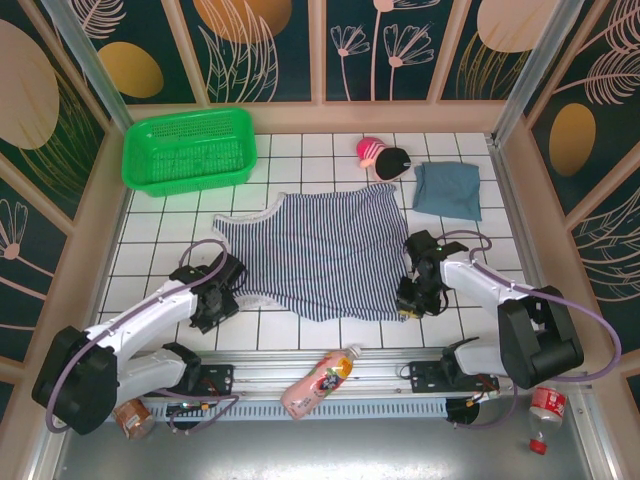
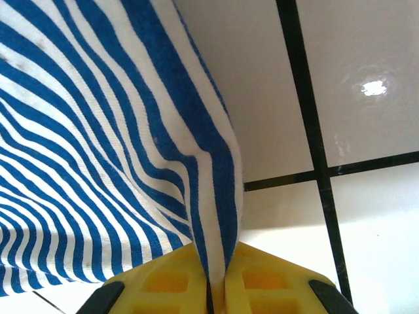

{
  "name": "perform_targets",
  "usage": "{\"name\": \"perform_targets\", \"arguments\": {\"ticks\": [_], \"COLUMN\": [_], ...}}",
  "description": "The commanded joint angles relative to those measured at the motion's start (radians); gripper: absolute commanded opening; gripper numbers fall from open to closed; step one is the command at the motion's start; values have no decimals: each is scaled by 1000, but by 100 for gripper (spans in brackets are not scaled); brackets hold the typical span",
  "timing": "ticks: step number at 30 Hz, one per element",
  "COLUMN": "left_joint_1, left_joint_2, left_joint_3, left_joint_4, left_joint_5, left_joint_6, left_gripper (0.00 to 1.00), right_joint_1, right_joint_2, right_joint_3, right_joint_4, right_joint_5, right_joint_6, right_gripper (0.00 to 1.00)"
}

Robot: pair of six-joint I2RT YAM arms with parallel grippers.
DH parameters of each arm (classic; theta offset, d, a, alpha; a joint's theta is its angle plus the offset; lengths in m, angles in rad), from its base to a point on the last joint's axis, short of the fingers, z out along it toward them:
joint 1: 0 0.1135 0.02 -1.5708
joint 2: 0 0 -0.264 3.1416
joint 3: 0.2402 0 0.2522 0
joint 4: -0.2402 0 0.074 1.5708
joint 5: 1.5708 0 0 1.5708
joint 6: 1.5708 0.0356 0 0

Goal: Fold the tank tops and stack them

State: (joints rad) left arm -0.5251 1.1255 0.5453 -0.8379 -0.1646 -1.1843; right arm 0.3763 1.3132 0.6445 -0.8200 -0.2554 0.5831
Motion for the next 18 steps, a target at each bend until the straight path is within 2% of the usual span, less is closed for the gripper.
{"name": "perform_targets", "arguments": {"ticks": [1, 5, 9, 12, 15, 18], "left_joint_1": [14, 17, 17, 17, 26, 46], "left_joint_2": [21, 70, 105, 76, 28, -34], "left_joint_3": [-24, -26, -20, -24, 8, 34], "left_joint_4": [59, 125, 126, 79, -20, -113], "left_joint_5": [-47, -29, -4, 5, -11, -10], "left_joint_6": [-13, 7, 27, 19, 18, 18], "left_gripper": [49, 42, 22, 8, 0, 0], "right_joint_1": [-7, -8, -11, -11, -10, -17], "right_joint_2": [-21, -18, -25, -37, -52, -63], "right_joint_3": [15, 15, 23, 29, 35, 34], "right_joint_4": [-32, -32, -44, -64, -93, -117], "right_joint_5": [13, 11, 18, 18, 15, 13], "right_joint_6": [-2, 0, 3, 9, 11, 7], "right_gripper": [12, 11, 11, 10, 10, 10]}}
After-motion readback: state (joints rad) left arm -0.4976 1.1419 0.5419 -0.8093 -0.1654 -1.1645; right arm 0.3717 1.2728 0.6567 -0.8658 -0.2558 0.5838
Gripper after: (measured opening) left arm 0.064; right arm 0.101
